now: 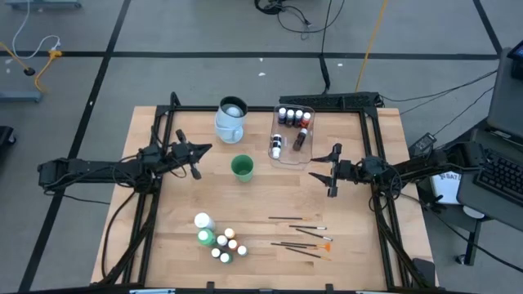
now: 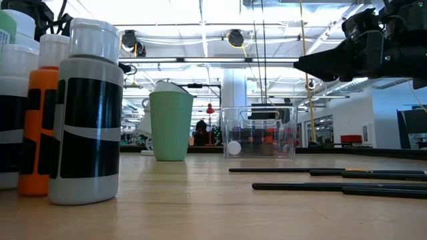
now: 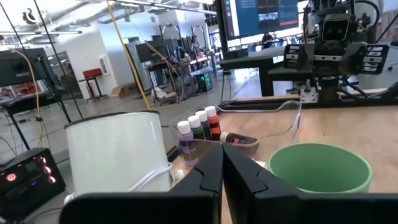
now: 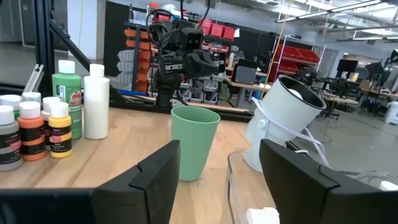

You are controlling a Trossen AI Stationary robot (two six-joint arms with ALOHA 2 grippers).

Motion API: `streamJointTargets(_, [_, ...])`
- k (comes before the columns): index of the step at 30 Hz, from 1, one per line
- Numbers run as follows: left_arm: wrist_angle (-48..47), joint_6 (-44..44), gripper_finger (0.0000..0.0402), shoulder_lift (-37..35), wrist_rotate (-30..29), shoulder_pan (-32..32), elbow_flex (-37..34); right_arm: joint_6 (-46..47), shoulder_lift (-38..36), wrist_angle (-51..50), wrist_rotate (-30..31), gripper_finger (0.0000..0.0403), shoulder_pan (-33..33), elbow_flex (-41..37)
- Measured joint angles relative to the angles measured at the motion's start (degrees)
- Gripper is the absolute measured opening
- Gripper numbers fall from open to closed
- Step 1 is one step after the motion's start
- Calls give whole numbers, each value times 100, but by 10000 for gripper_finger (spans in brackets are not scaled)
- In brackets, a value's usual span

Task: Pick & Place Paint Supplies
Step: Put the gold paintbrush into the green cup

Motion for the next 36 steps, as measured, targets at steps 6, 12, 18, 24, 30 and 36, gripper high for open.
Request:
streamJointTargets(6, [-4, -22, 2, 0, -1, 0, 0, -41, 0, -35, 2, 212, 0, 0])
streamJointTargets(12, [-4, -63, 16, 0, -2, 0, 0, 23, 0, -233, 18, 212, 0, 0])
streamJointTargets(18, [-181, -93, 3, 2, 87, 0, 4, 704, -3, -781, 712, 205, 53, 87])
streamJointTargets(24, [77, -291, 19, 0, 138, 0, 4, 1270, 137, -3630, 1035, 178, 883, 1717])
streamJointTargets(30, [140, -523, 23, 2, 215, -8, 7, 1165, 693, -5899, 1914, 162, 1950, 3687])
streamJointTargets(36, [-256, -474, 24, 2, 263, -13, 7, 2991, 1253, -8651, 2469, 148, 2835, 4919])
